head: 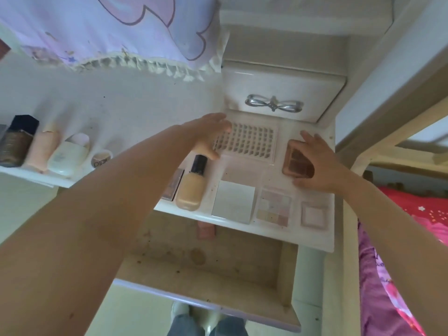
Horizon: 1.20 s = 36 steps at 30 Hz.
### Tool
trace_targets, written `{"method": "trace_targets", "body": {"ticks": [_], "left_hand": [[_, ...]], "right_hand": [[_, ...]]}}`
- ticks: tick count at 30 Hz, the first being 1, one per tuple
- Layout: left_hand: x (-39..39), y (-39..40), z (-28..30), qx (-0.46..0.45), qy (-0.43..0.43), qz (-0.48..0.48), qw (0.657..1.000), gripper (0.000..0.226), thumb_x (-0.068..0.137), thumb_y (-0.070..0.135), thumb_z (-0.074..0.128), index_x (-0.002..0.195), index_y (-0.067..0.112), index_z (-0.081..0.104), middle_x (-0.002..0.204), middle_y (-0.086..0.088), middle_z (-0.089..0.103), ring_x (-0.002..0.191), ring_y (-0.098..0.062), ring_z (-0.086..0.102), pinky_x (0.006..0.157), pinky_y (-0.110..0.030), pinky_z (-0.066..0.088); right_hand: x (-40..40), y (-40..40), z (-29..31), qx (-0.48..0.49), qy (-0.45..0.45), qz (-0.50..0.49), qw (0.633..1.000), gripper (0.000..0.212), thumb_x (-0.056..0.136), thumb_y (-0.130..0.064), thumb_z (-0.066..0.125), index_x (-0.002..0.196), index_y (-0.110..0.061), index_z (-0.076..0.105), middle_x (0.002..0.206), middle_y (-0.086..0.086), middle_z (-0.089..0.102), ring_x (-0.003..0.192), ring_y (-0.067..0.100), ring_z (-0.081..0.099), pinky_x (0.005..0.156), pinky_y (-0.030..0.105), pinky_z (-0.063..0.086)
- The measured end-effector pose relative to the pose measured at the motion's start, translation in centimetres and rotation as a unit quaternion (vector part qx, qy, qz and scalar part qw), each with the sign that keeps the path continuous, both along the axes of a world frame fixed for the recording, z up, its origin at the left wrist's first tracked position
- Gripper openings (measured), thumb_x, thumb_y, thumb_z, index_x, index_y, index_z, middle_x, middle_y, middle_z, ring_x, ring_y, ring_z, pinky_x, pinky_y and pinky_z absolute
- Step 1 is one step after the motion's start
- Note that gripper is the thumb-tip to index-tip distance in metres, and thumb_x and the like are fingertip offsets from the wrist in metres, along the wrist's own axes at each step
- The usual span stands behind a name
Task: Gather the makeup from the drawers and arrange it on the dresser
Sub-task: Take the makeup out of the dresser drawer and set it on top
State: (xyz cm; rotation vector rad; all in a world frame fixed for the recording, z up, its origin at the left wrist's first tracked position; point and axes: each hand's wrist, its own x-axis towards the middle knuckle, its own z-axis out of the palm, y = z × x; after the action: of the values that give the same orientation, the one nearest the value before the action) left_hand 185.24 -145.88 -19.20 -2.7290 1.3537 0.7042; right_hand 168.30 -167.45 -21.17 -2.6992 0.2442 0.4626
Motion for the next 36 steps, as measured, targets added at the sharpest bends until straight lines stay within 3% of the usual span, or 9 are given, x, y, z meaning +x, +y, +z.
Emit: {"method": "trace_targets", "body": {"ticks": [3, 5, 8, 10, 13, 17, 19, 28, 36], "left_hand": [[-1.3, 1.1, 0.0, -0.038, -0.027, 0.015, 0.999, 0.066, 0.083, 0.030, 0.064, 0.137, 0.010, 0.034, 0.147, -0.011, 0.028, 0.137, -0.026, 0.024, 0.110, -0.039, 0.026], [-3.1, 2.4, 0.0, -0.106, -0.047, 0.048, 0.992, 0.054, 0.088, 0.029, 0.057, 0.134, 0.007, 0.040, 0.148, -0.012, 0.029, 0.138, -0.028, 0.025, 0.110, -0.038, 0.027], [-6.7, 6.6, -1.2, -0.288, -0.150, 0.048, 0.945, 0.031, 0.078, 0.020, 0.053, 0.104, 0.004, 0.058, 0.117, -0.022, 0.060, 0.110, -0.034, 0.056, 0.091, -0.034, 0.044], [-9.2, 10.9, -3.2, -0.367, -0.202, 0.073, 0.905, 0.018, 0.075, 0.013, 0.052, 0.092, 0.005, 0.053, 0.095, -0.022, 0.066, 0.092, -0.028, 0.056, 0.080, -0.029, 0.042], [-13.3, 18.2, -6.6, -0.342, -0.182, 0.122, 0.914, 0.018, 0.077, 0.010, 0.050, 0.095, 0.006, 0.050, 0.090, -0.022, 0.065, 0.090, -0.023, 0.048, 0.079, -0.030, 0.041], [-16.9, 25.9, -9.8, -0.241, -0.123, 0.139, 0.953, 0.015, 0.080, 0.019, 0.049, 0.091, 0.011, 0.054, 0.085, -0.015, 0.068, 0.086, -0.021, 0.047, 0.075, -0.032, 0.044], [-17.7, 28.5, -10.6, -0.205, -0.114, 0.174, 0.956, 0.025, 0.083, 0.029, 0.047, 0.084, 0.011, 0.064, 0.084, -0.010, 0.070, 0.087, -0.019, 0.049, 0.076, -0.030, 0.044], [-18.0, 32.2, -11.7, -0.184, -0.090, 0.131, 0.970, 0.039, 0.082, 0.041, 0.042, 0.069, 0.014, 0.068, 0.066, -0.001, 0.064, 0.063, -0.025, 0.061, 0.074, -0.028, 0.027], [-17.4, 32.6, -12.1, -0.191, -0.051, 0.109, 0.974, 0.020, 0.081, 0.019, 0.061, 0.097, 0.007, 0.066, 0.091, -0.008, 0.064, 0.092, -0.031, 0.058, 0.089, -0.036, 0.040]], "right_hand": [[-1.0, 2.3, 0.2, -0.013, -0.172, -0.020, 0.985, 0.066, 0.076, -0.043, 0.056, 0.129, -0.004, 0.046, 0.147, 0.020, 0.028, 0.139, 0.038, 0.017, 0.112, 0.043, 0.012], [-2.2, 4.8, 0.0, -0.003, -0.310, -0.028, 0.950, 0.053, 0.076, -0.035, 0.050, 0.108, 0.006, 0.059, 0.124, 0.030, 0.052, 0.123, 0.037, 0.040, 0.104, 0.039, 0.026], [-4.9, 11.1, 0.1, 0.079, -0.382, -0.032, 0.920, 0.030, 0.081, -0.019, 0.052, 0.100, 0.003, 0.058, 0.097, 0.022, 0.064, 0.096, 0.019, 0.049, 0.086, 0.020, 0.040], [-6.9, 15.7, -0.7, 0.153, -0.353, 0.018, 0.923, 0.021, 0.082, -0.016, 0.052, 0.095, -0.002, 0.058, 0.082, 0.014, 0.066, 0.082, 0.013, 0.053, 0.077, 0.017, 0.043], [-8.9, 21.5, -3.4, 0.234, -0.184, 0.075, 0.952, 0.027, 0.082, -0.023, 0.051, 0.093, -0.003, 0.067, 0.080, 0.007, 0.069, 0.076, 0.012, 0.062, 0.069, 0.021, 0.051], [-7.6, 25.3, -6.6, 0.156, 0.015, 0.001, 0.988, 0.043, 0.089, -0.024, 0.056, 0.129, -0.009, 0.048, 0.131, 0.009, 0.049, 0.123, 0.023, 0.046, 0.103, 0.031, 0.037], [-6.1, 26.5, -7.5, 0.104, 0.068, -0.070, 0.990, 0.054, 0.088, -0.026, 0.057, 0.136, -0.014, 0.036, 0.138, 0.011, 0.037, 0.128, 0.027, 0.036, 0.106, 0.033, 0.031], [-1.7, 29.0, -13.1, -0.065, 0.079, -0.191, 0.976, 0.068, 0.084, -0.015, 0.054, 0.144, -0.022, 0.023, 0.141, 0.019, 0.030, 0.131, 0.033, 0.024, 0.109, 0.035, 0.021], [-0.7, 29.9, -13.3, -0.071, 0.096, -0.215, 0.969, 0.062, 0.079, -0.017, 0.061, 0.135, -0.014, 0.034, 0.132, 0.015, 0.049, 0.130, 0.032, 0.034, 0.103, 0.035, 0.033]]}}
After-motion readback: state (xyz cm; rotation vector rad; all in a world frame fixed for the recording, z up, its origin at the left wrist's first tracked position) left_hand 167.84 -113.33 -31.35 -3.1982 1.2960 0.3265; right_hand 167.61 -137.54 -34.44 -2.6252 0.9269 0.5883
